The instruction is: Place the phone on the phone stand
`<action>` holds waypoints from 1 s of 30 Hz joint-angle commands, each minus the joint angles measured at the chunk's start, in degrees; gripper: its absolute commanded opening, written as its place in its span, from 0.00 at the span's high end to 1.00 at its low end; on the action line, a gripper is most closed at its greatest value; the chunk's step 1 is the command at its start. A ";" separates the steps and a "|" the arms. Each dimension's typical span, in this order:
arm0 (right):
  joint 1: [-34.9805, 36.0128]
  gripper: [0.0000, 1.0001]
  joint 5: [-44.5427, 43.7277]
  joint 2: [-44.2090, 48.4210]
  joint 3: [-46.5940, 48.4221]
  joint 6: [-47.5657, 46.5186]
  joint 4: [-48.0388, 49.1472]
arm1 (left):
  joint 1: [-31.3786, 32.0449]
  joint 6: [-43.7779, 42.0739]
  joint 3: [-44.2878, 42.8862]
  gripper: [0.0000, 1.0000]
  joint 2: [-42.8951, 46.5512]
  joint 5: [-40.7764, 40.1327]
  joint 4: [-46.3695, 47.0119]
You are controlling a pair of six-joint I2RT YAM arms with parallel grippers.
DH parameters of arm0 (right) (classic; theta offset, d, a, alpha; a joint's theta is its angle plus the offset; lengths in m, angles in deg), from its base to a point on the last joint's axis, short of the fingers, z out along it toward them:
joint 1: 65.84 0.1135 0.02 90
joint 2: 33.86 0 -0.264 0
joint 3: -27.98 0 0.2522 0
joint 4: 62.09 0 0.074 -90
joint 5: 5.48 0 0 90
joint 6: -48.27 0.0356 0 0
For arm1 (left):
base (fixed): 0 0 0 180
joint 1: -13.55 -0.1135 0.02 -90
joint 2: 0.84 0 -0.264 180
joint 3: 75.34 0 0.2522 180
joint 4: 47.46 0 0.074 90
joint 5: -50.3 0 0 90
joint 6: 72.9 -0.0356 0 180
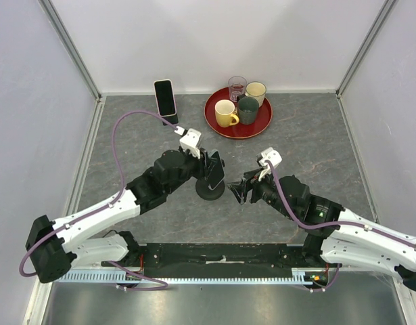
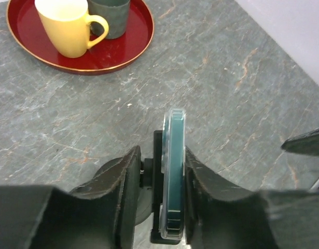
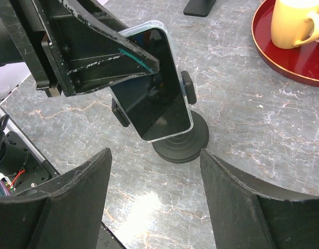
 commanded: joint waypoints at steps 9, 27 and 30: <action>-1.11 0.22 3.20 0.72 -1.56 0.05 1.68 | -2.40 5.20 -4.30 0.11 6.57 0.76 -23.88; -17.45 0.02 29.81 -10.79 3.19 -5.05 7.91 | -3.10 11.55 -9.59 0.10 13.44 12.89 -28.14; -19.21 0.02 36.07 -10.10 0.29 -3.38 13.28 | -3.63 5.75 -10.81 0.08 9.75 15.00 -26.20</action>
